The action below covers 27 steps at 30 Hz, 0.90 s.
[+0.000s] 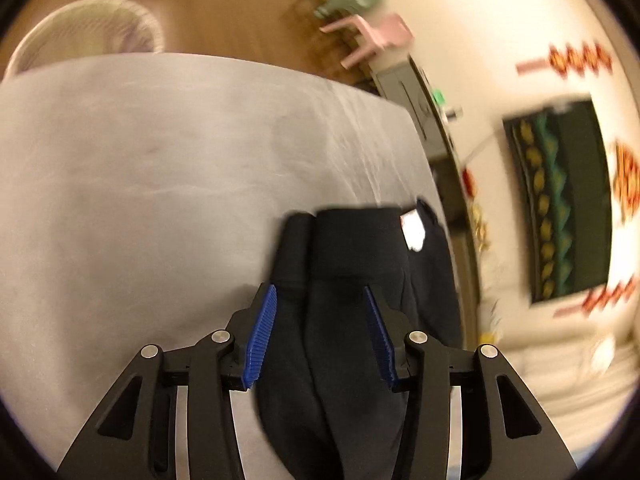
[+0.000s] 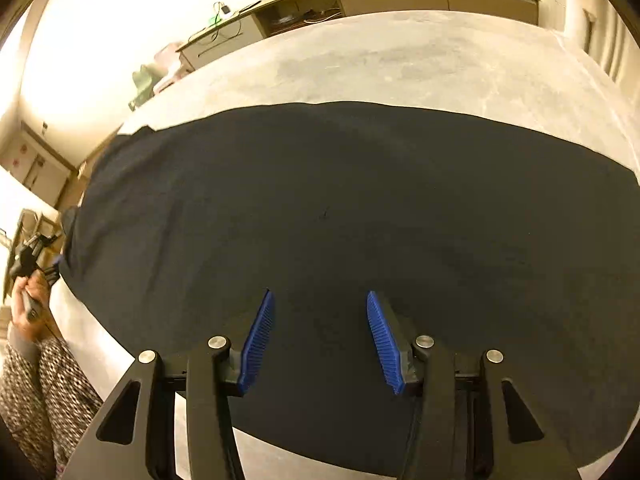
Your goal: Fold clothes
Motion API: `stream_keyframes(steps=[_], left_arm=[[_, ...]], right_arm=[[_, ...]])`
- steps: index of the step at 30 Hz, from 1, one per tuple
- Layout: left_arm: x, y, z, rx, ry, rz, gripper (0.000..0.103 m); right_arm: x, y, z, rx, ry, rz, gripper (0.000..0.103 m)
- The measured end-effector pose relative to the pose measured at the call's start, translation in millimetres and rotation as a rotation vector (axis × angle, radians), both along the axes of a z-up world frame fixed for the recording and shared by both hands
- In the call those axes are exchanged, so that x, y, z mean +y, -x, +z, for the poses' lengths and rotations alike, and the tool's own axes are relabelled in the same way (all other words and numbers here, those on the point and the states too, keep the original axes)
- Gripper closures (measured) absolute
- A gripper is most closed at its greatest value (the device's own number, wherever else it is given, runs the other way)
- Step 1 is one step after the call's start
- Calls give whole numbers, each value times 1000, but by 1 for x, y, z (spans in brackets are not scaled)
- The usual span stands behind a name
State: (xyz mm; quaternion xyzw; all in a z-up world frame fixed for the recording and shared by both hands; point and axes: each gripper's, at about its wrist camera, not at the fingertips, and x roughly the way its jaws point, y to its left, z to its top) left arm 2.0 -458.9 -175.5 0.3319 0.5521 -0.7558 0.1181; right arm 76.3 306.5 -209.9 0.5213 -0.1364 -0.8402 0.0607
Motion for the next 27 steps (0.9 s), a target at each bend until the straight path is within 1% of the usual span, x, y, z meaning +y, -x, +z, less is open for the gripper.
stream_keyframes(steps=[2, 3, 5, 7, 8, 9, 11, 12, 13, 14, 16, 19, 22, 23, 24, 25, 26, 27], left_arm=[[-1, -8, 2, -16, 24, 27, 51], [3, -6, 4, -33, 61, 17, 51], [17, 6, 11, -78, 173, -39, 52], [30, 19, 18, -123, 284, -95, 55], [37, 25, 22, -145, 340, -123, 56], [43, 33, 24, -147, 362, -151, 57], [50, 50, 23, -128, 347, -198, 62], [49, 52, 20, -133, 331, -209, 84], [49, 54, 17, -137, 316, -220, 97], [45, 51, 15, -152, 320, -202, 98], [38, 42, 19, -198, 372, -129, 98], [30, 29, 21, -229, 389, -86, 98], [26, 16, 22, -226, 345, -53, 95], [26, 10, 24, -202, 315, -42, 95], [26, 3, 26, -169, 280, -36, 92], [26, -5, 29, -136, 245, -30, 80], [32, -9, 30, -105, 213, -47, 75], [41, -12, 31, -74, 183, -82, 68]], right_arm=[[4, -5, -3, -4, 1, 0, 52], [5, -8, -4, -4, 1, 1, 52], [9, -7, -1, -6, -1, 6, 51], [15, -8, -1, -9, 4, 6, 51], [18, -7, -1, -10, 7, 5, 51], [22, -11, 1, -10, 13, 1, 51], [29, -20, 5, -10, 26, -7, 51], [31, -20, 6, -9, 25, -7, 51], [34, -25, 14, -7, 21, -5, 51], [35, -31, 27, -5, 17, -2, 51], [39, -36, 28, 1, 8, 9, 51], [16, -11, 18, 7, -1, 34, 51], [2, 3, 13, 10, -15, 52, 51], [4, 0, 13, 10, -18, 53, 51], [4, 2, 14, 9, -19, 49, 51], [5, 3, 14, 8, -19, 45, 51], [3, 6, 14, 12, -28, 28, 51], [7, 4, 18, 41, -33, -4, 51]])
